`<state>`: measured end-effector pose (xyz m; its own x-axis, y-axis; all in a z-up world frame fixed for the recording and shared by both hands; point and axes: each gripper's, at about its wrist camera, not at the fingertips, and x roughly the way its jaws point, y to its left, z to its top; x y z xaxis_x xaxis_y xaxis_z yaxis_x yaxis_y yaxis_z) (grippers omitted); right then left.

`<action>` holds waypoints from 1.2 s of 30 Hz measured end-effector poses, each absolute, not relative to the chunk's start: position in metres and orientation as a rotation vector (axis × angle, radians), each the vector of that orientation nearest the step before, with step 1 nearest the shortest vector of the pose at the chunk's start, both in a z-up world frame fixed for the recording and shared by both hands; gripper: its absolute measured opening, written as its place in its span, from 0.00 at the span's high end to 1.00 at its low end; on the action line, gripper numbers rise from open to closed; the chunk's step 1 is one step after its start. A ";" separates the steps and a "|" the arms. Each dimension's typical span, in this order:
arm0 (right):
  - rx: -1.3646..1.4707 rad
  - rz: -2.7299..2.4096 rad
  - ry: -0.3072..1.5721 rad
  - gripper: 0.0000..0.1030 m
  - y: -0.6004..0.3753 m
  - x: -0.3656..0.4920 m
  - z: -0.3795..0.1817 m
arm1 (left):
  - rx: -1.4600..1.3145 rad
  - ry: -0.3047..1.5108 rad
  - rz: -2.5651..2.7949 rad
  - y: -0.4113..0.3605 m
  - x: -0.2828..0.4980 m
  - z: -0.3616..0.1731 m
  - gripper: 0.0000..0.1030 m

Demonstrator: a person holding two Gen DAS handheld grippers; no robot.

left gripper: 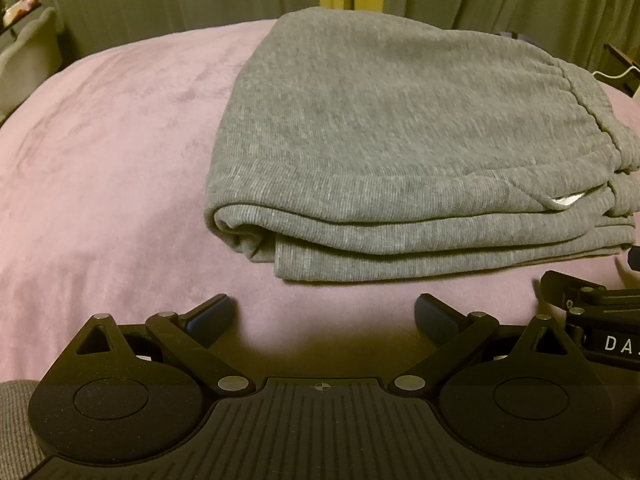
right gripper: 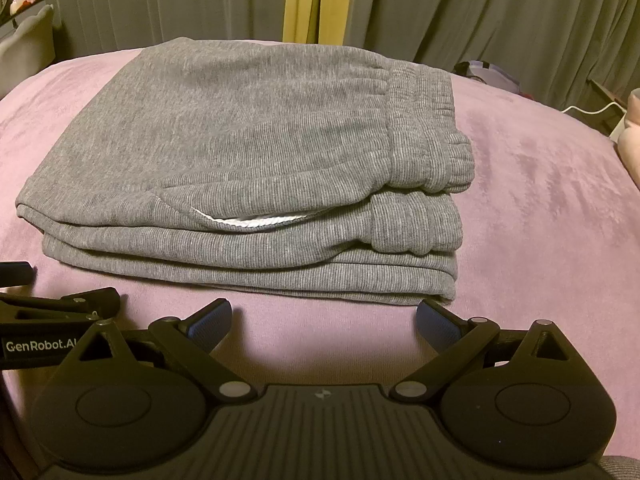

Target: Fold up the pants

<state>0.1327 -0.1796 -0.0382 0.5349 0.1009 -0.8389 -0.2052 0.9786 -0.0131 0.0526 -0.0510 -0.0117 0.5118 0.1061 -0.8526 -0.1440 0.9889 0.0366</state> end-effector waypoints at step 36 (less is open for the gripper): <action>-0.117 0.187 0.989 0.04 -0.179 0.132 -0.038 | 0.005 0.979 0.142 -0.058 0.051 -0.008 0.01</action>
